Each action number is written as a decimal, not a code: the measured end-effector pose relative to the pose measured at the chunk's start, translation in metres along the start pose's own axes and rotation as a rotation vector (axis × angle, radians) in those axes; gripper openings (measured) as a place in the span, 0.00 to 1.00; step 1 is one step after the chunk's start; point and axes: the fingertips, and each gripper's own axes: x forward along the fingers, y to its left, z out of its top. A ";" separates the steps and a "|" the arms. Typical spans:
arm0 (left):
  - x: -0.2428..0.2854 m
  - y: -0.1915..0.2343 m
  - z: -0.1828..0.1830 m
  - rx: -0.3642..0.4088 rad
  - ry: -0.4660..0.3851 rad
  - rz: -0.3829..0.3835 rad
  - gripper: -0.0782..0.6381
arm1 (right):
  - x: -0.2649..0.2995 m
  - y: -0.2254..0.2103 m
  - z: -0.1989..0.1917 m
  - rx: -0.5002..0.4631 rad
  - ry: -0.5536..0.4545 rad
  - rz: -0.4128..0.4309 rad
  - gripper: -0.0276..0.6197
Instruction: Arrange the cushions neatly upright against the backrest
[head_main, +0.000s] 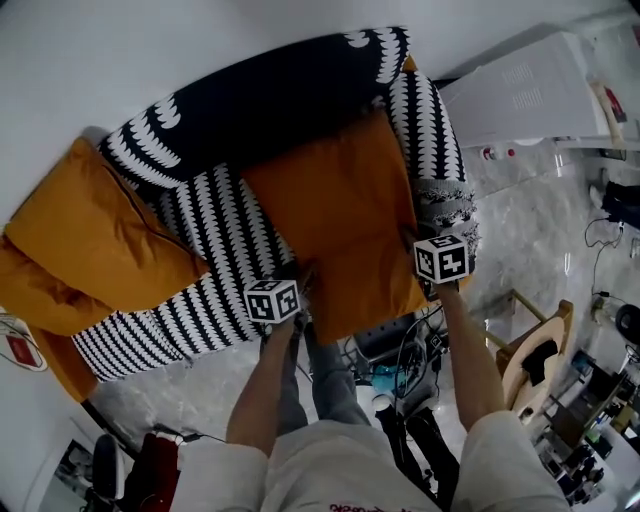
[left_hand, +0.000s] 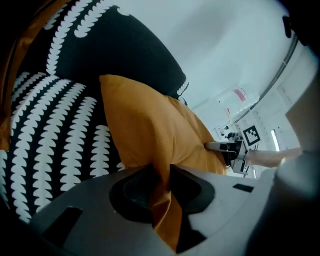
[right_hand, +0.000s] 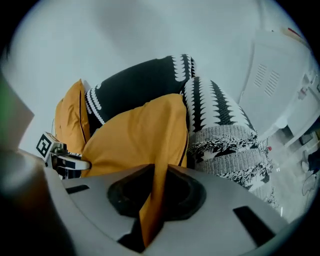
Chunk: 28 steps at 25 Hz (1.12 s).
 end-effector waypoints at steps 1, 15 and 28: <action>-0.011 -0.002 0.000 0.008 -0.019 -0.001 0.27 | -0.006 0.008 -0.002 0.000 -0.017 0.007 0.14; -0.129 0.002 0.044 0.152 -0.248 0.048 0.27 | -0.057 0.107 0.033 0.045 -0.321 0.091 0.14; -0.233 -0.012 0.212 0.377 -0.587 0.099 0.27 | -0.077 0.171 0.198 -0.006 -0.650 0.181 0.14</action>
